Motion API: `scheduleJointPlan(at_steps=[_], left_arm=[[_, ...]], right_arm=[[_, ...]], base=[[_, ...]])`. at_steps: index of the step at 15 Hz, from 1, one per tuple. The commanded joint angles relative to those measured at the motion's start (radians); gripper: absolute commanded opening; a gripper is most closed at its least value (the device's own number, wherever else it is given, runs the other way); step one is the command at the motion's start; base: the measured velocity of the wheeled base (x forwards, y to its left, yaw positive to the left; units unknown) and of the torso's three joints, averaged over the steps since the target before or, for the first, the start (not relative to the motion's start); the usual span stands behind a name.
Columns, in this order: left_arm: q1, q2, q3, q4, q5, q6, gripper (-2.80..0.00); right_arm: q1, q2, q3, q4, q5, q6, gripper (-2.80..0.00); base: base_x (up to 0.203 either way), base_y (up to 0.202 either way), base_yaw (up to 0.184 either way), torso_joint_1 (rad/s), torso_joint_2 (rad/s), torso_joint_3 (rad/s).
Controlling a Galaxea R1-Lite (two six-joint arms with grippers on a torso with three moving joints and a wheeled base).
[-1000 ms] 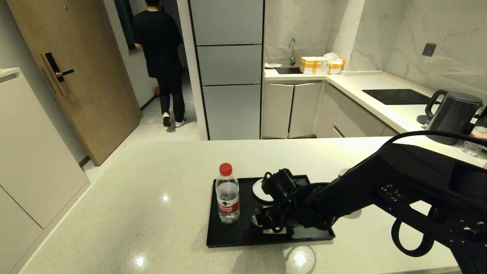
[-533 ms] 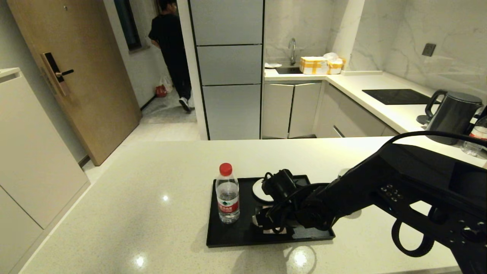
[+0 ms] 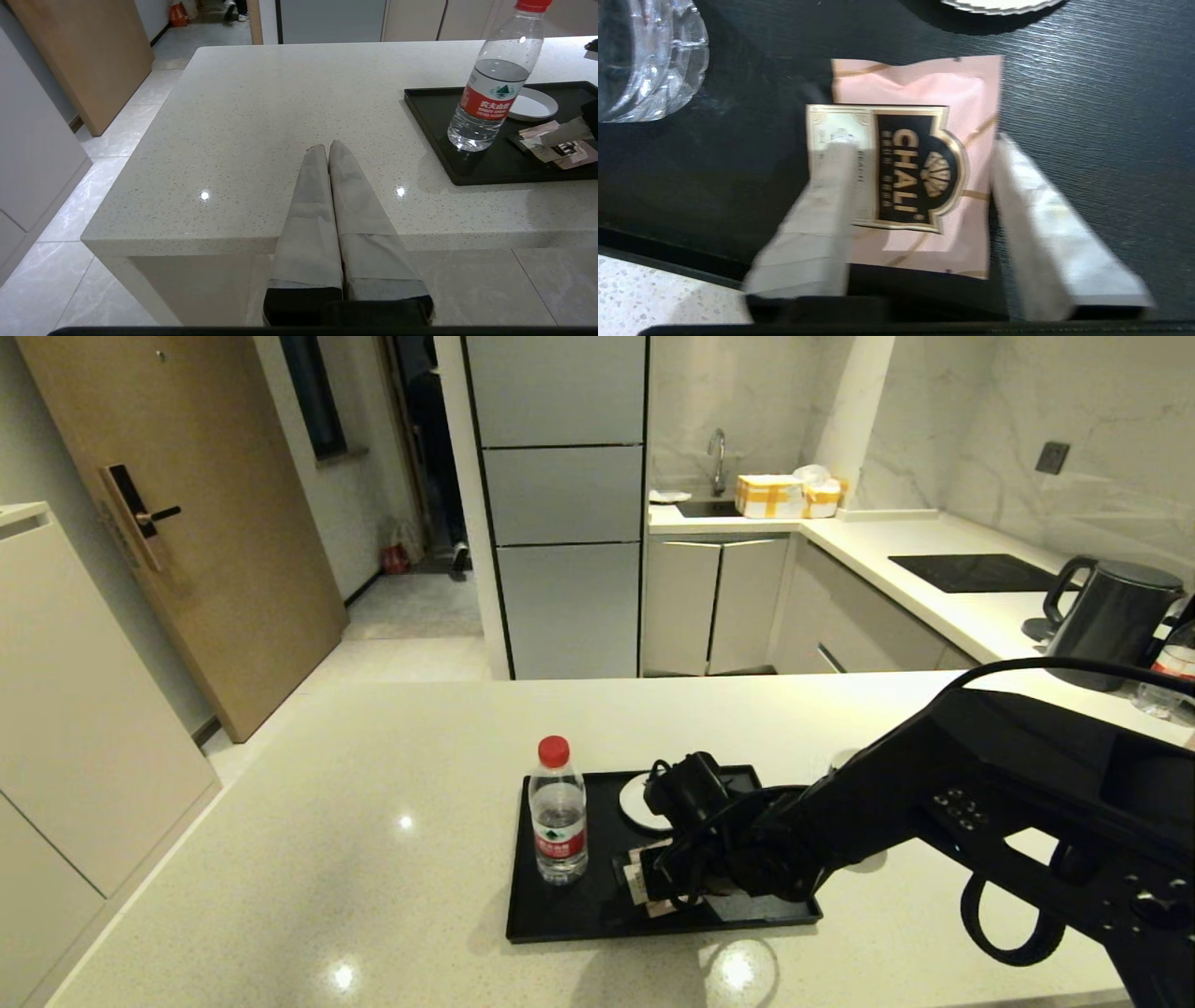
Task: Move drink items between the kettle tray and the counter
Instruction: Pick up the tea bag
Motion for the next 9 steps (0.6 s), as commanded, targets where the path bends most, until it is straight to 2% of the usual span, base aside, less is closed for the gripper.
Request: scheduleJointPlan(at_steps=[1, 9], left_arm=[[0.0, -0.002, 0.002, -0.001, 0.001, 0.0, -2.8], [0.0, -0.002, 0.002, -0.001, 0.001, 0.0, -2.8]], right_arm=[[0.0, 0.0, 0.006, -0.003, -0.001, 0.002, -2.8], [-0.001, 0.001, 0.012, -0.003, -0.002, 0.002, -2.8]], base=[[0.0, 0.0, 0.0, 0.0, 0.0, 0.0], [0.0, 0.0, 0.0, 0.0, 0.0, 0.0]])
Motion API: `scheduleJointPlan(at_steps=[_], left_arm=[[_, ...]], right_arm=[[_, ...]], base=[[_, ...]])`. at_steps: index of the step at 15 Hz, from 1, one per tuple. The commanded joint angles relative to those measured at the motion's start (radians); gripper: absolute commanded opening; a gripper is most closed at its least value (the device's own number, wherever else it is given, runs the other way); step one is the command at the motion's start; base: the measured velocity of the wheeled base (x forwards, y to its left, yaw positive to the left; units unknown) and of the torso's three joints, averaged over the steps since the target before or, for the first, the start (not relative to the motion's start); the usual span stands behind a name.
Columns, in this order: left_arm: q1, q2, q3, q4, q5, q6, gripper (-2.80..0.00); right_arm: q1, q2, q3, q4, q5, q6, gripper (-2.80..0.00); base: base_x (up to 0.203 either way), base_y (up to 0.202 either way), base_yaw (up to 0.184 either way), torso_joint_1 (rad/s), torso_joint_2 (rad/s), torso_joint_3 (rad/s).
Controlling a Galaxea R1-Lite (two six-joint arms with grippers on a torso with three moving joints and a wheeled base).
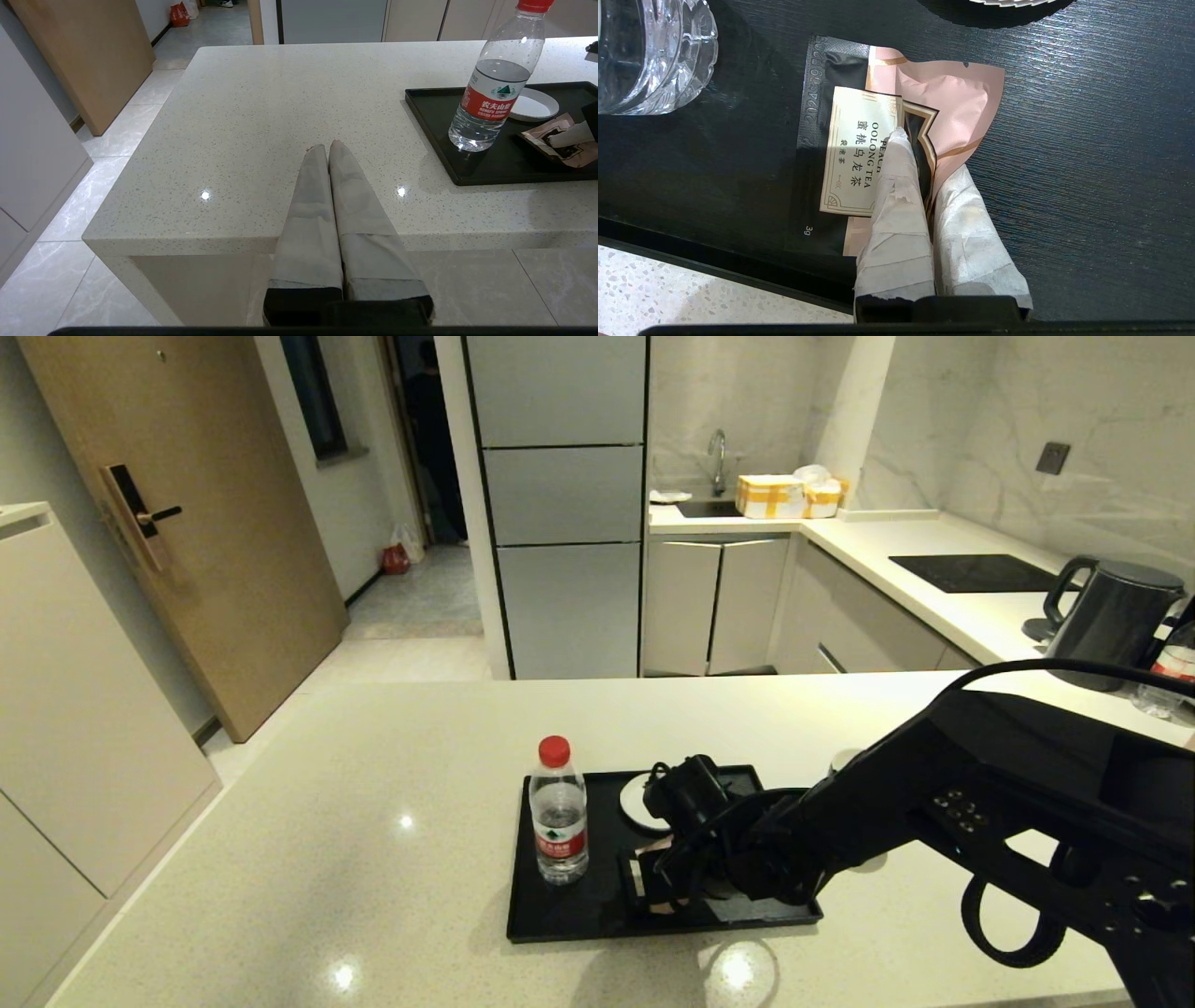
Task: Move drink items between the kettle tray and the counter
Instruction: Pick up the tea bag, then place it on the right
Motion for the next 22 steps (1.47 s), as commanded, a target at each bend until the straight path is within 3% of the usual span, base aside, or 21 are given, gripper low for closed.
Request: scheduleJointPlan(at_steps=[1, 5, 11, 15, 19, 22], left_arm=[[0.0, -0.002, 0.002, 0.0, 0.001, 0.0, -2.8], [0.0, -0.002, 0.002, 0.0, 0.001, 0.0, -2.8], [0.0, -0.002, 0.002, 0.0, 0.001, 0.0, -2.8], [0.0, -0.002, 0.002, 0.0, 0.001, 0.0, -2.8], [0.0, -0.002, 0.002, 0.0, 0.001, 0.0, -2.8], [0.0, -0.002, 0.002, 0.0, 0.001, 0.0, -2.8]], right_arm=[[0.0, -0.011, 0.011, 0.0, -0.001, 0.002, -2.8], [-0.007, -0.159, 0.085, 0.0, -0.006, 0.018, -2.8], [-0.082, -0.413, 0.223, 0.007, -0.096, 0.021, -2.8], [-0.234, -0.529, 0.4, 0.005, -0.197, 0.053, -2.8], [-0.378, -0.584, 0.564, -0.004, -0.206, 0.15, -2.8], [-0.481, -0.598, 0.641, -0.006, -0.197, 0.177, -2.8]], base=[[0.0, 0.0, 0.0, 0.0, 0.0, 0.0], [0.0, 0.0, 0.0, 0.0, 0.0, 0.0], [0.0, 0.0, 0.0, 0.0, 0.0, 0.0], [0.0, 0.0, 0.0, 0.0, 0.0, 0.0], [0.0, 0.0, 0.0, 0.0, 0.0, 0.0], [0.0, 0.0, 0.0, 0.0, 0.0, 0.0]])
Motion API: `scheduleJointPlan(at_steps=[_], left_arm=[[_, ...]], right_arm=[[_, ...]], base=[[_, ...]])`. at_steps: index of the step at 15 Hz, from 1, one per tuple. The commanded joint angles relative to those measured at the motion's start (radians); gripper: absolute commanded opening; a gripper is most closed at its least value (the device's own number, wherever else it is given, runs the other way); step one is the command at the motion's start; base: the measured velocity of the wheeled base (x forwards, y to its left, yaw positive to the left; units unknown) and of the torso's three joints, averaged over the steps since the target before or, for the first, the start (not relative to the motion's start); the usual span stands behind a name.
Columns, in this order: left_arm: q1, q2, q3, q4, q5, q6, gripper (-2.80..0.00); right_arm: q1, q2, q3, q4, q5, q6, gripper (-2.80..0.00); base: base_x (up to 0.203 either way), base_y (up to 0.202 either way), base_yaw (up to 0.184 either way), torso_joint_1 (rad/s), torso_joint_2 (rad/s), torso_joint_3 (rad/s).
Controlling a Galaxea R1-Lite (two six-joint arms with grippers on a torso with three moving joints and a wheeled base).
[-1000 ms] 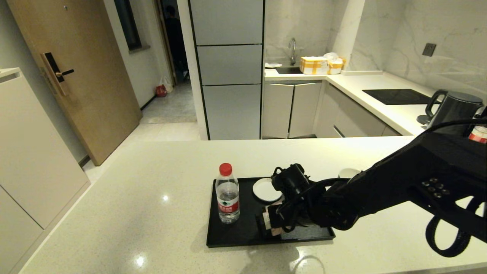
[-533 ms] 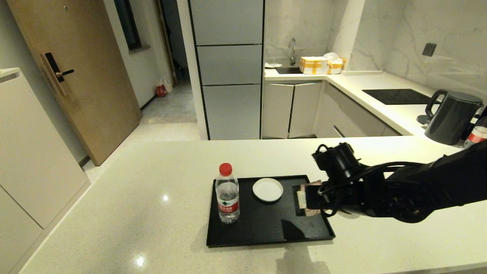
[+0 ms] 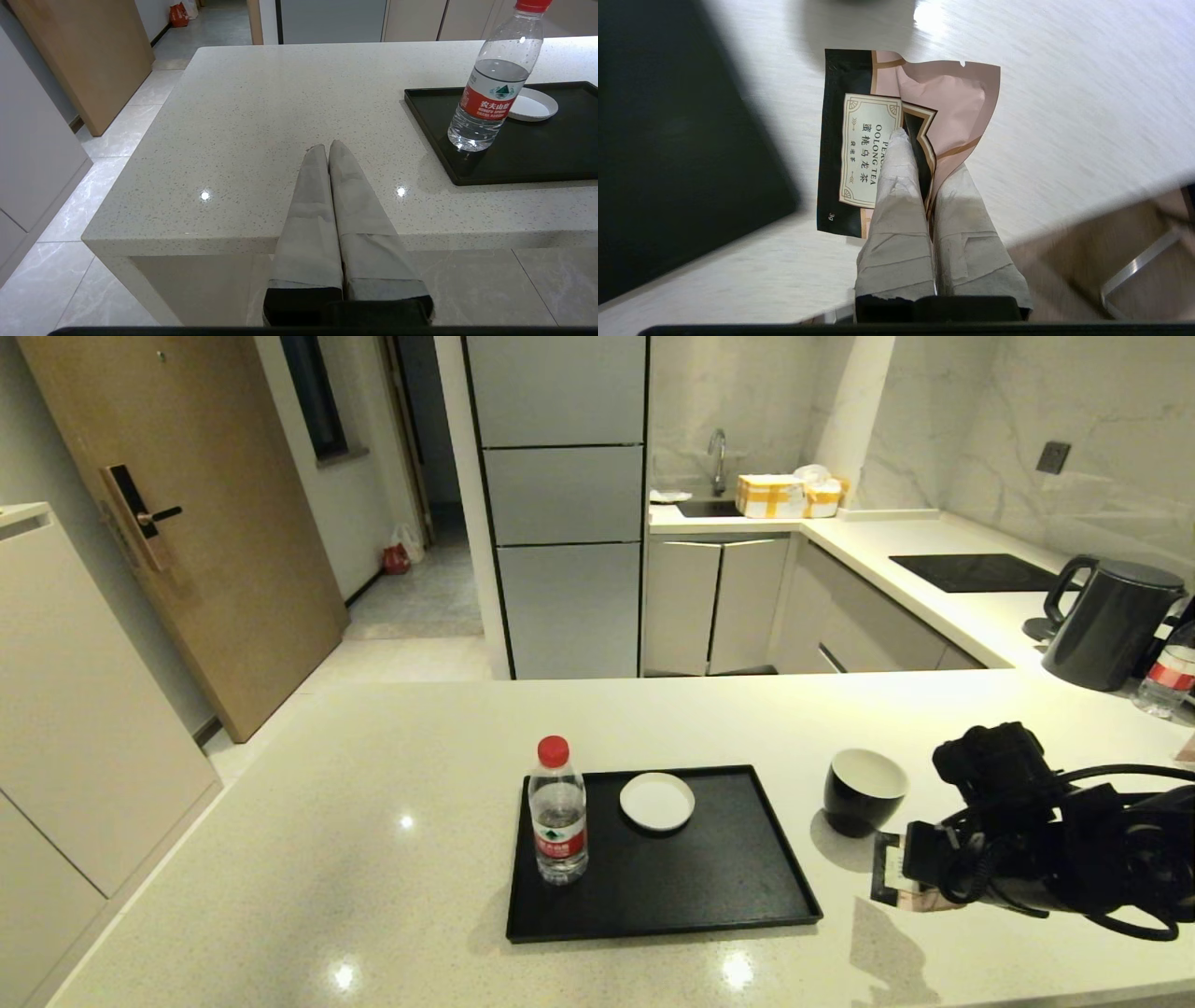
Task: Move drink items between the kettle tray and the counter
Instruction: Place it on the right
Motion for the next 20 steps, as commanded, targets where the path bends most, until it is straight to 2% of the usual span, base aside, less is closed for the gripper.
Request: scheduleJointPlan(at_steps=[1, 3, 4, 6, 8, 11, 12, 17, 20], left_arm=[[0.0, -0.002, 0.002, 0.0, 0.001, 0.0, -2.8], [0.0, -0.002, 0.002, 0.0, 0.001, 0.0, -2.8], [0.0, -0.002, 0.002, 0.0, 0.001, 0.0, -2.8], [0.0, -0.002, 0.002, 0.0, 0.001, 0.0, -2.8], [0.0, -0.002, 0.002, 0.0, 0.001, 0.0, -2.8], [0.0, -0.002, 0.001, 0.0, 0.001, 0.0, -2.8], [0.0, -0.002, 0.0, 0.0, 0.001, 0.0, -2.8], [0.0, -0.002, 0.002, 0.0, 0.001, 0.0, -2.8], [0.0, -0.002, 0.002, 0.0, 0.001, 0.0, -2.8]], right_arm=[[-0.079, -0.016, 0.067, -0.004, 0.005, 0.003, -2.8], [-0.152, 0.003, 0.081, -0.05, 0.027, -0.027, -2.8], [-0.192, 0.023, 0.081, -0.081, 0.043, -0.084, -2.8], [-0.244, 0.081, 0.063, -0.133, 0.055, -0.142, -2.8], [-0.262, 0.125, 0.033, -0.18, 0.082, -0.178, -2.8], [-0.264, 0.175, -0.007, -0.201, 0.097, -0.182, -2.8], [-0.264, 0.186, -0.017, -0.203, 0.099, -0.18, 0.0], [-0.264, 0.225, -0.025, -0.232, 0.099, -0.185, 0.0], [-0.262, 0.179, 0.0, -0.228, 0.099, -0.185, 0.0]], base=[[0.0, 0.0, 0.0, 0.0, 0.0, 0.0], [0.0, 0.0, 0.0, 0.0, 0.0, 0.0], [0.0, 0.0, 0.0, 0.0, 0.0, 0.0], [0.0, 0.0, 0.0, 0.0, 0.0, 0.0], [0.0, 0.0, 0.0, 0.0, 0.0, 0.0], [0.0, 0.0, 0.0, 0.0, 0.0, 0.0], [0.0, 0.0, 0.0, 0.0, 0.0, 0.0], [0.0, 0.0, 0.0, 0.0, 0.0, 0.0], [0.0, 0.0, 0.0, 0.0, 0.0, 0.0]])
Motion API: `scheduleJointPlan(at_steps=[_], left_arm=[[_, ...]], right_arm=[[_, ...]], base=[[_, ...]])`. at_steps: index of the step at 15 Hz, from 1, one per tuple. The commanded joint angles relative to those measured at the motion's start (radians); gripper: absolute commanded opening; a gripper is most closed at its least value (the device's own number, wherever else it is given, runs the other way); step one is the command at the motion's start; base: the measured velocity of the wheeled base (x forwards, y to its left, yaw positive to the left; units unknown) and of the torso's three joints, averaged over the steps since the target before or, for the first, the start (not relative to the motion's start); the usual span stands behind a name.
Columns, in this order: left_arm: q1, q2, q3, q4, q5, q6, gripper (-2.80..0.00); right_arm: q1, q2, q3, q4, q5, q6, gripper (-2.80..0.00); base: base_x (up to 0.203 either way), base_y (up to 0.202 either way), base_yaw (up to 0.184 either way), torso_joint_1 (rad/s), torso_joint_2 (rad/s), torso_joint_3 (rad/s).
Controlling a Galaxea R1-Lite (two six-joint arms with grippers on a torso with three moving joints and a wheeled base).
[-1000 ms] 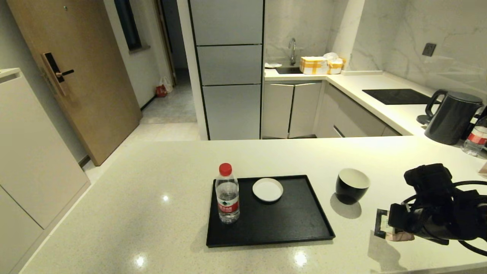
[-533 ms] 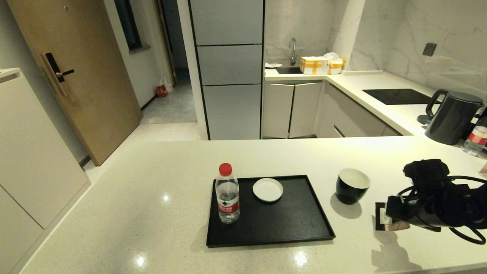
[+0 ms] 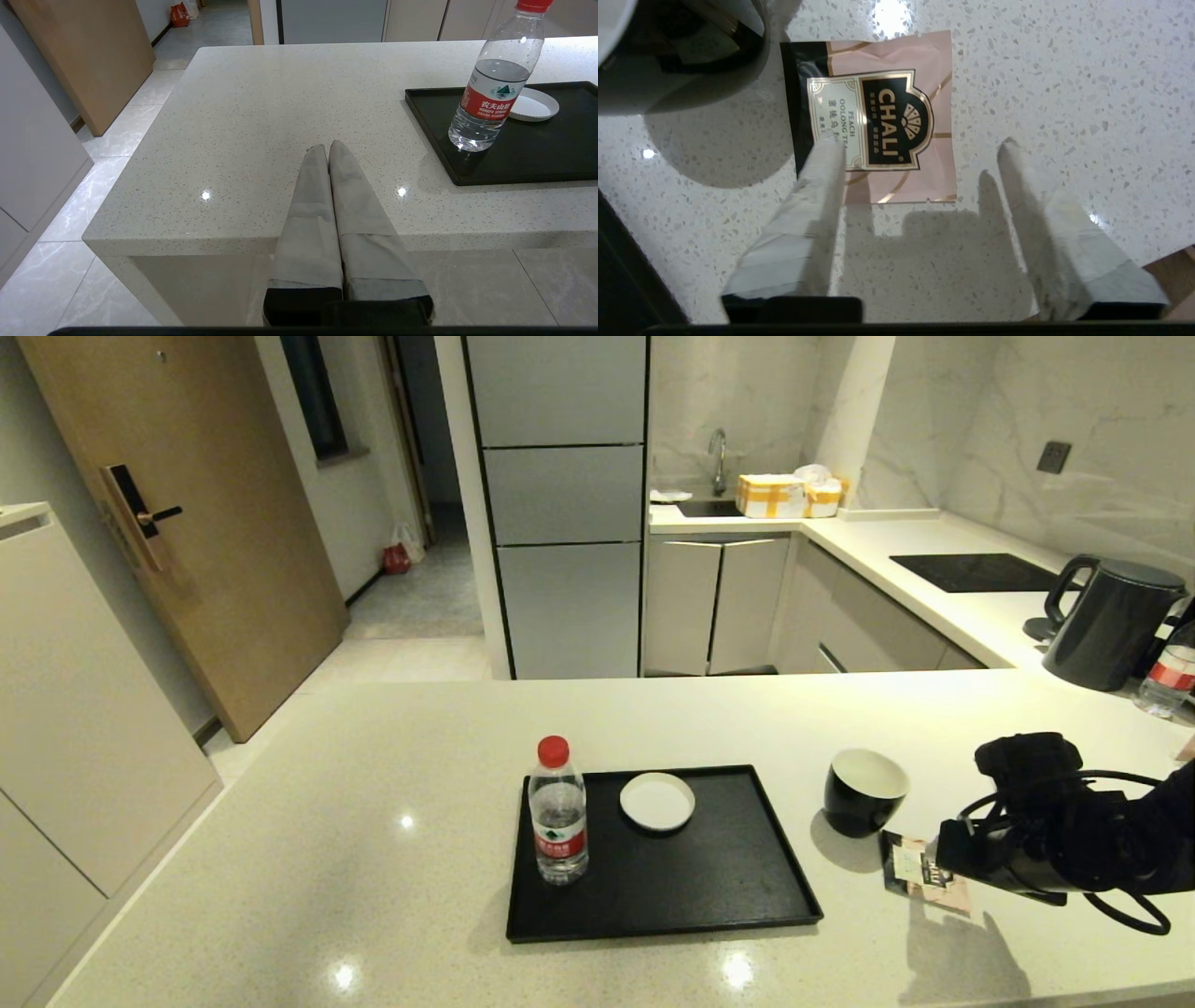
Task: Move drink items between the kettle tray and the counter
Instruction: Return the tea bag to its original position
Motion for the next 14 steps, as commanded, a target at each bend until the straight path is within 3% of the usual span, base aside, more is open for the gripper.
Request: scheduleJointPlan(at_steps=[1, 4, 9, 10, 14], left_arm=[[0.0, -0.002, 0.002, 0.0, 0.0, 0.0, -2.8], [0.0, -0.002, 0.002, 0.0, 0.0, 0.0, -2.8], [0.0, -0.002, 0.002, 0.0, 0.0, 0.0, -2.8], [0.0, -0.002, 0.002, 0.0, 0.0, 0.0, -2.8], [0.0, -0.002, 0.002, 0.0, 0.0, 0.0, -2.8]], right_arm=[[0.002, -0.062, 0.021, 0.005, 0.0, 0.002, 0.0], [0.034, -0.24, 0.064, 0.046, 0.002, -0.003, 0.0], [0.164, -0.57, 0.129, 0.226, -0.001, 0.002, 0.0], [0.184, -0.622, 0.133, 0.275, -0.002, 0.011, -2.8], [0.216, -0.786, 0.135, 0.435, -0.004, 0.045, -2.8]], base=[[0.0, 0.0, 0.0, 0.0, 0.0, 0.0], [0.0, 0.0, 0.0, 0.0, 0.0, 0.0], [0.0, 0.0, 0.0, 0.0, 0.0, 0.0], [0.0, 0.0, 0.0, 0.0, 0.0, 0.0], [0.0, 0.0, 0.0, 0.0, 0.0, 0.0]])
